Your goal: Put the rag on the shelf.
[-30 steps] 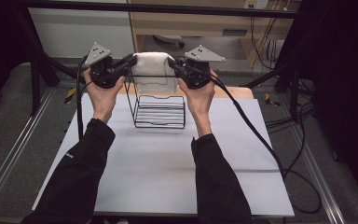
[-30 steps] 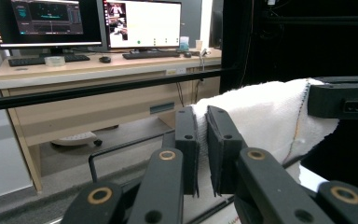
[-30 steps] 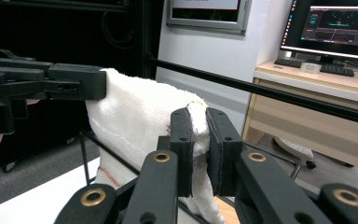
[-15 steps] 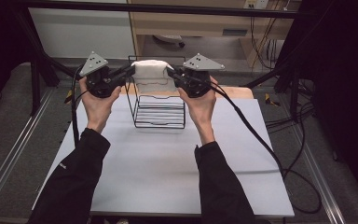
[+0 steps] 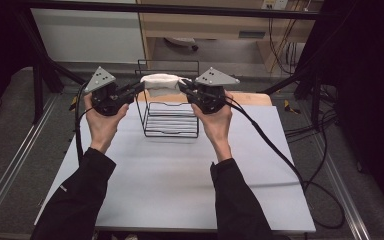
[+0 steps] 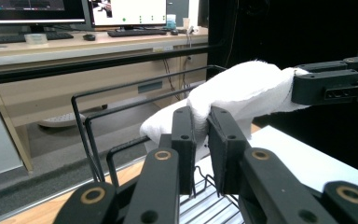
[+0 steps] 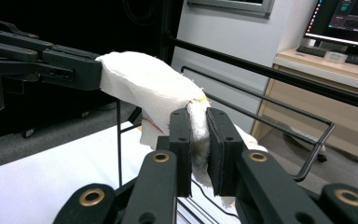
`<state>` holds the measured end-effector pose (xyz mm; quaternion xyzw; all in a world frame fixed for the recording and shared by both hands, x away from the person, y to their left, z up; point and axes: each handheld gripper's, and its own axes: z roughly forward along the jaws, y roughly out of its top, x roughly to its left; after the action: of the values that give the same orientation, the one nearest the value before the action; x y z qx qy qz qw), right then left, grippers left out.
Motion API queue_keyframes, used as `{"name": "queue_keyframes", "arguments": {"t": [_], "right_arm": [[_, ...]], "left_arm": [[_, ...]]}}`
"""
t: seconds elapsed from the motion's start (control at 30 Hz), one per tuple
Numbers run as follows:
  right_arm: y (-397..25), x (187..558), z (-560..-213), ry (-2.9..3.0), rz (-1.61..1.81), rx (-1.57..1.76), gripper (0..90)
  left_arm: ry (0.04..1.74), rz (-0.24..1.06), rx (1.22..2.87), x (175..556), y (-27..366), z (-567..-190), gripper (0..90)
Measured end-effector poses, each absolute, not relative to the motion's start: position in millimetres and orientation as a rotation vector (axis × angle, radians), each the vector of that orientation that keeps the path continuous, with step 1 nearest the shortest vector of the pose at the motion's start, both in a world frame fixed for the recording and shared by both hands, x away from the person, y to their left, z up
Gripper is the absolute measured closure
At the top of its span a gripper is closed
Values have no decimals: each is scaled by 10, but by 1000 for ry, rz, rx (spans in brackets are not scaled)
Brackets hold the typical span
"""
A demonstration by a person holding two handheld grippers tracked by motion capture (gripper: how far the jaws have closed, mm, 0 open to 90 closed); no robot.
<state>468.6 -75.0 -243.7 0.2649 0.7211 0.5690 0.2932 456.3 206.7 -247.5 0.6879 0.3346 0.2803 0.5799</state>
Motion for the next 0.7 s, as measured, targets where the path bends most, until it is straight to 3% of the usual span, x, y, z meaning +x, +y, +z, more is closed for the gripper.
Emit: {"name": "queue_keyframes", "arguments": {"t": [0.27, 0.57, 0.7], "right_arm": [[-758, 4669, -2455, 1923, 1513, 700, 815], [-753, 4660, -2478, 1923, 1511, 695, 815], [-759, 4663, -2508, 1927, 1515, 699, 814]], "left_arm": [[809, 648, 1591, 4499, 2197, -2284, 795], [847, 628, 1621, 4667, 2106, -2116, 895], [859, 605, 1650, 4762, 1998, -2123, 898]]}}
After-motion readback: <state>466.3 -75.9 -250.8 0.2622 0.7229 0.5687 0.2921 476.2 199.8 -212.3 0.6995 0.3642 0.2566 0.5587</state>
